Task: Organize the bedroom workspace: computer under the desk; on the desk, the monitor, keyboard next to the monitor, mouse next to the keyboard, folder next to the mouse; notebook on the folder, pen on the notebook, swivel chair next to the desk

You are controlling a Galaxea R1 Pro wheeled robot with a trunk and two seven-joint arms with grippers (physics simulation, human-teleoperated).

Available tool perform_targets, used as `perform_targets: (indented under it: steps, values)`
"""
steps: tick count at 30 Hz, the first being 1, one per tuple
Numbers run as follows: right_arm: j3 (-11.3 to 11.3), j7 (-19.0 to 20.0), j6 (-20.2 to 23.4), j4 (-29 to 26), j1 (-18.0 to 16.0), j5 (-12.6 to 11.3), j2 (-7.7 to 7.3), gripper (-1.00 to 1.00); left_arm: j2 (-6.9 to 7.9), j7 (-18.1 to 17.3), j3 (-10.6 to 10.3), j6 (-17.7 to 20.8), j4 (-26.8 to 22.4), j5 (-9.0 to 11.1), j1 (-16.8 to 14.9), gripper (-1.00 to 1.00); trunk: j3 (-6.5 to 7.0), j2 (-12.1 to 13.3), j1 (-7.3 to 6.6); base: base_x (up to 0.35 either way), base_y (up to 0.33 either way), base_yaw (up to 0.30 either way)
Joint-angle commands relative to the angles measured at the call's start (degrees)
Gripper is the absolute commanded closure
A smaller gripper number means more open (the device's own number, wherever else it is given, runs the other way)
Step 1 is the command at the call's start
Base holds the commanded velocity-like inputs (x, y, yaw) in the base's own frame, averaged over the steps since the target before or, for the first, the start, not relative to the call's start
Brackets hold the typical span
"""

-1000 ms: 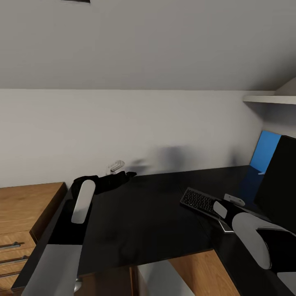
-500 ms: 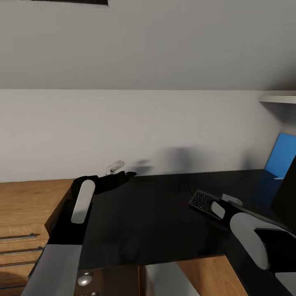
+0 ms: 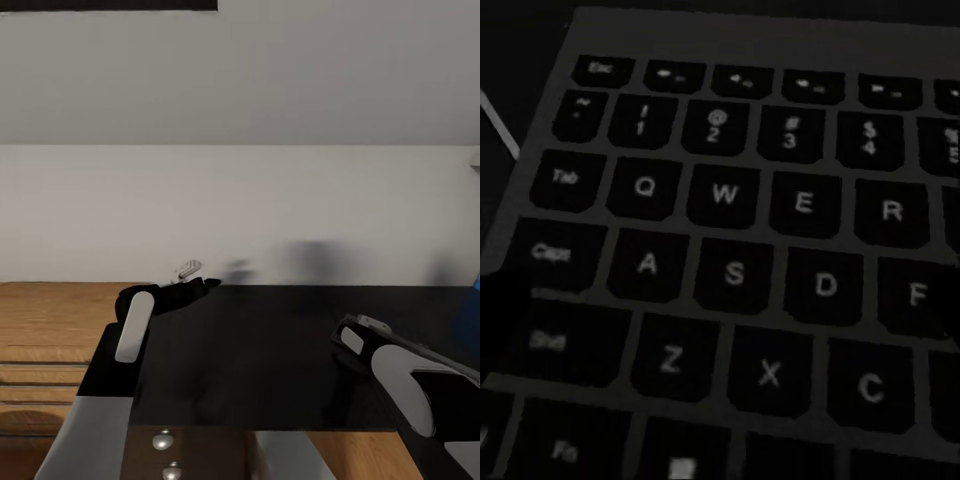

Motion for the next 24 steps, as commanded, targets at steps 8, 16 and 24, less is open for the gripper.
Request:
perform_targets:
  steps: [8,16,24]
  values:
    - [-0.66,-0.45,0.57,-0.22,0.01,-0.26,0.31,-1.0,0.01,0.58,0.01,0.16,0.01,0.59,-0.06,-1.0,-0.42,-0.03,0.0,0.0,0.0,0.247]
    - [-0.74,-0.43,0.44,-0.2,0.01,-0.26,0.31,-1.0,-0.06,0.58,0.01,0.16,0.23,0.63,-0.06,-1.0,-0.65,-0.03,0.0,0.0,0.0,0.149]
    - [-0.68,-0.39,-0.38,-0.21,0.01,0.14,0.29,-1.0,-0.02,0.64,0.01,-0.16,0.76,0.57,-0.06,-1.0,-0.65,-0.03,0.0,0.0,0.0,0.004]
